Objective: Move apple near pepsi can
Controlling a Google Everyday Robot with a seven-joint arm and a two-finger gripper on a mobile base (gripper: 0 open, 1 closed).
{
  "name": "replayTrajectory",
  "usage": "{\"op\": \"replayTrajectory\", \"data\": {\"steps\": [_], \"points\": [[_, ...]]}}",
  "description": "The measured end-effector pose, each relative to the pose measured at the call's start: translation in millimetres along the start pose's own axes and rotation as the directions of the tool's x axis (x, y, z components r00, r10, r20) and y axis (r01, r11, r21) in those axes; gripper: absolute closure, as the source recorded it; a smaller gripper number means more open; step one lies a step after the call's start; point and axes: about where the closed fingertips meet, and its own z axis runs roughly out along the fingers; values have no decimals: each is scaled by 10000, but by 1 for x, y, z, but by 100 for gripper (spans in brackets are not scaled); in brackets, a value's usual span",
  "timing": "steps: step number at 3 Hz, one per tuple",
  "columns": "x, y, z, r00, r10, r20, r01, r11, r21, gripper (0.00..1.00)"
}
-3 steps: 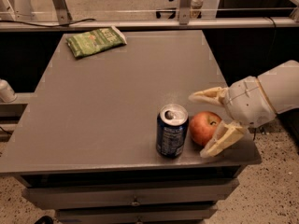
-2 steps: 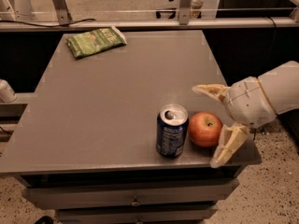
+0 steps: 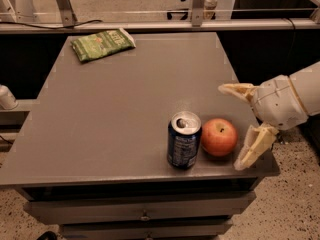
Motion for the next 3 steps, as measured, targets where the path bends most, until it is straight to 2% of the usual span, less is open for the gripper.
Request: {"op": "replayTrajectory", "data": {"steps": [1, 2, 3], "points": [[20, -32, -35, 9990, 391, -233, -375, 9972, 646, 0], [30, -59, -73, 9971, 523, -556, -445, 9901, 1331, 0], [26, -66, -85, 9973, 437, -583, -339, 9865, 1605, 0]]}}
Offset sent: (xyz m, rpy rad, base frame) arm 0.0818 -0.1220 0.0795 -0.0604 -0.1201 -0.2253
